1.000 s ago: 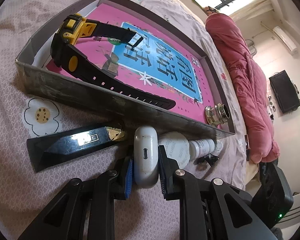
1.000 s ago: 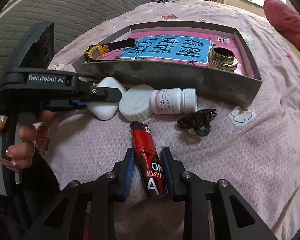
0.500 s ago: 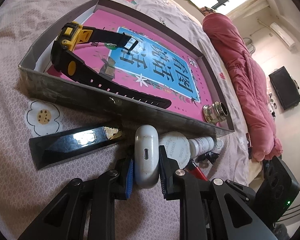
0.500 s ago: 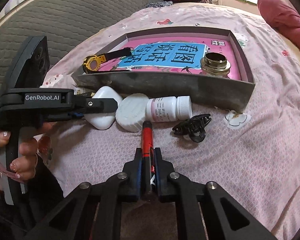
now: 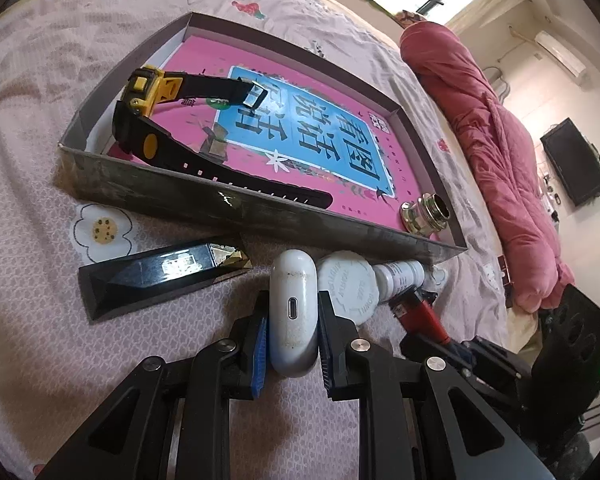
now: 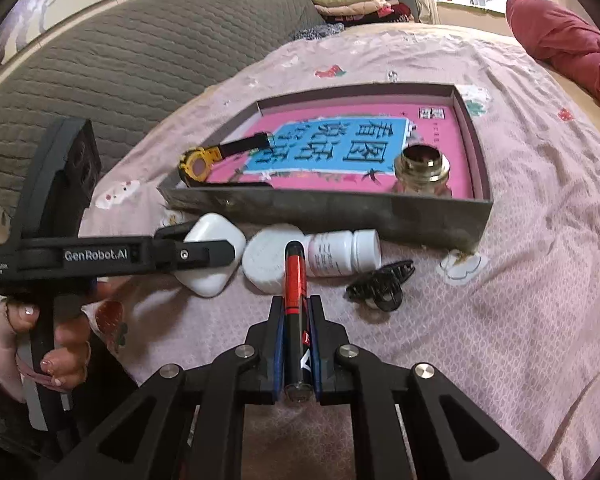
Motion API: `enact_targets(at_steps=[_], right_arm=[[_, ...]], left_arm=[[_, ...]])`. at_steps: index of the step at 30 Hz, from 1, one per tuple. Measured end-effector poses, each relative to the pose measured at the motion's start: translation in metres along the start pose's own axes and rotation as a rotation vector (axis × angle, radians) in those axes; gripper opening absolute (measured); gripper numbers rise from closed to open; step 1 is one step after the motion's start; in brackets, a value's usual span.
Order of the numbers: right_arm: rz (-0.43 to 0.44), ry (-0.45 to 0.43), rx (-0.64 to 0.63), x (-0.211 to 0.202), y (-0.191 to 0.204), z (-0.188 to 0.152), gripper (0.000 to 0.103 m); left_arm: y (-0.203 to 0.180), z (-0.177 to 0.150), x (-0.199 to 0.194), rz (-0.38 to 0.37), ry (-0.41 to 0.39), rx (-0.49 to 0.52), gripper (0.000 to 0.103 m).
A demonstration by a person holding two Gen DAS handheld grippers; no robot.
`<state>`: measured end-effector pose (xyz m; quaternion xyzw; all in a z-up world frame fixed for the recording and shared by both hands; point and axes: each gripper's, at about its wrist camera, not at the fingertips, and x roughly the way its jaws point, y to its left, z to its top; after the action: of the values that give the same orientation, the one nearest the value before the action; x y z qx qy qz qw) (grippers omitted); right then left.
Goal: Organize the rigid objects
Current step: 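Lift the earbud case with the left tool while the right tool lifts the lighter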
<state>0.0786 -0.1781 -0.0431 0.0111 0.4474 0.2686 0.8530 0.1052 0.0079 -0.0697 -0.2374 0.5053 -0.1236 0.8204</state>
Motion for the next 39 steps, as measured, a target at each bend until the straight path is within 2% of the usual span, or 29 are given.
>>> enact_targets(at_steps=[19, 39], right_arm=[[-0.061, -0.104, -0.019, -0.021, 0.007, 0.009, 0.011], [-0.12, -0.184, -0.02, -0.042, 0.011, 0.011, 0.011]], left_arm=[[-0.019, -0.006, -0.033, 0.091, -0.051, 0.107, 0.021], [-0.029, -0.007, -0.058, 0.153, -0.12, 0.157, 0.022]])
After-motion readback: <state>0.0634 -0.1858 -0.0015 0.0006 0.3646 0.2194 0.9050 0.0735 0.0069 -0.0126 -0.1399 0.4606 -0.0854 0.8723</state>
